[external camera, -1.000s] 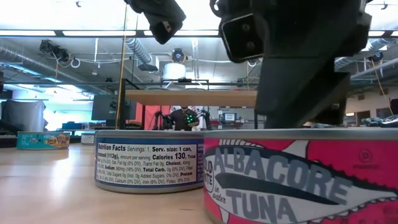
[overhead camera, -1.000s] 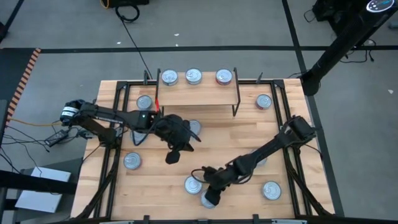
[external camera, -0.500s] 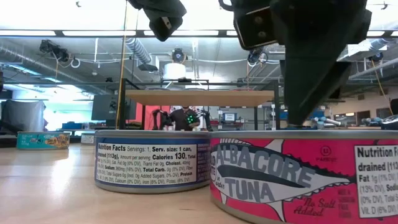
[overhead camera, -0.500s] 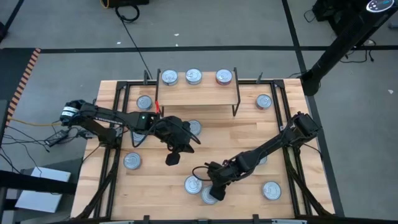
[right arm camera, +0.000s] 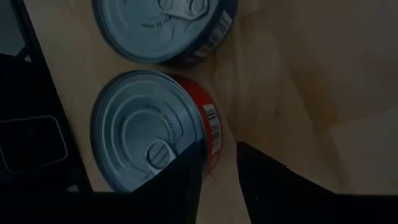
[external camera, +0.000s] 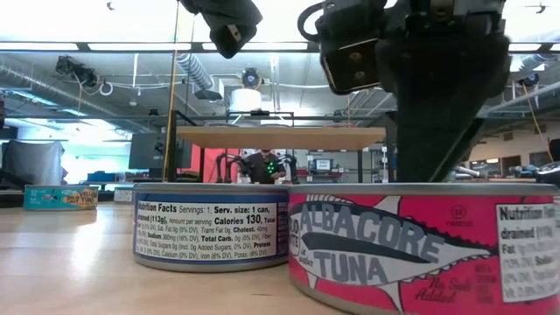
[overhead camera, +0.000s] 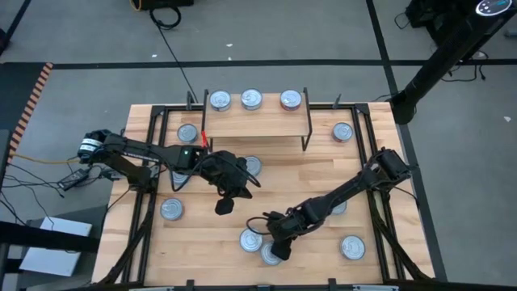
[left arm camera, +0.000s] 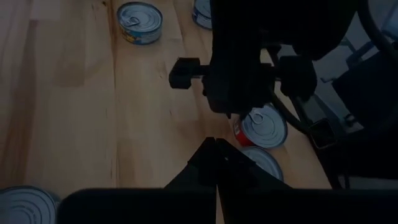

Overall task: Stack canned seafood by type on shelf
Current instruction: Put the red tuna can on the shelf

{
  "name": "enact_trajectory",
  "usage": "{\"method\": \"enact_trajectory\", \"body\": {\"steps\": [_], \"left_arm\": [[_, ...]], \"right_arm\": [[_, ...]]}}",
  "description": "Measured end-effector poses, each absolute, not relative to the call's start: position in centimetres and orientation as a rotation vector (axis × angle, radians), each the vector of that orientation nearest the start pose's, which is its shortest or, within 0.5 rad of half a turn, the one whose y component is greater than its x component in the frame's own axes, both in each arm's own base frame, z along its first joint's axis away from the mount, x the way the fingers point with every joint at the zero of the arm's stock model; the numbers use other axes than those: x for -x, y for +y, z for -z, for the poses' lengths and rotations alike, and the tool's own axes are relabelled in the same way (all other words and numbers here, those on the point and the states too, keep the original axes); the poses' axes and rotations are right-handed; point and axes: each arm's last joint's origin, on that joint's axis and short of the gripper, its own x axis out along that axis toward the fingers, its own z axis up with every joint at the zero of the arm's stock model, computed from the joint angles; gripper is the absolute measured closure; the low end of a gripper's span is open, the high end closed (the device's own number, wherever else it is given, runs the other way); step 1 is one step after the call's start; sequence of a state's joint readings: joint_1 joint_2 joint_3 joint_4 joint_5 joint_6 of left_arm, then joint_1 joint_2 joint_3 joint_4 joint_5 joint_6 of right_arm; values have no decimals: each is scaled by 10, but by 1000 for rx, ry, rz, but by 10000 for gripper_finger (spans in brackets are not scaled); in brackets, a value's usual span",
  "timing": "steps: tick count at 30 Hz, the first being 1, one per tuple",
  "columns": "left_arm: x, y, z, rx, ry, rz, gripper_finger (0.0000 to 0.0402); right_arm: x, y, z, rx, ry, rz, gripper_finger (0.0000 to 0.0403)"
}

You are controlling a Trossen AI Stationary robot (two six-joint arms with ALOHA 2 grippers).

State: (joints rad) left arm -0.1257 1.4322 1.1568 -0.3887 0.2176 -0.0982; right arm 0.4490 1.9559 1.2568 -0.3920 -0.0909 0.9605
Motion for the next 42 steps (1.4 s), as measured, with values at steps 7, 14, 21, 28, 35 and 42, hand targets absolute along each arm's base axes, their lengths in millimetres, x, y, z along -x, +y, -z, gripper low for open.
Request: {"method": "enact_trajectory", "body": {"steps": [7,14,21,28,35,42], "left_arm": [[-307,-45,-296,125,695,296,399],[-297,-33,-308,137,668,241,399],[-282,-18,-329,145,581,195,399],[-272,-16,-342,140,527,179,399],[-264,-15,-350,137,497,174,399],[-256,-14,-358,130,457,156,399]], "right_arm": [[-355,170,-147,-629,1213,16,376],[-351,153,-160,-596,1204,72,394],[-337,133,-189,-536,1183,210,398],[-323,110,-219,-564,1134,352,400],[-320,88,-249,-793,997,434,400],[-314,65,-278,-966,821,514,400]]}}
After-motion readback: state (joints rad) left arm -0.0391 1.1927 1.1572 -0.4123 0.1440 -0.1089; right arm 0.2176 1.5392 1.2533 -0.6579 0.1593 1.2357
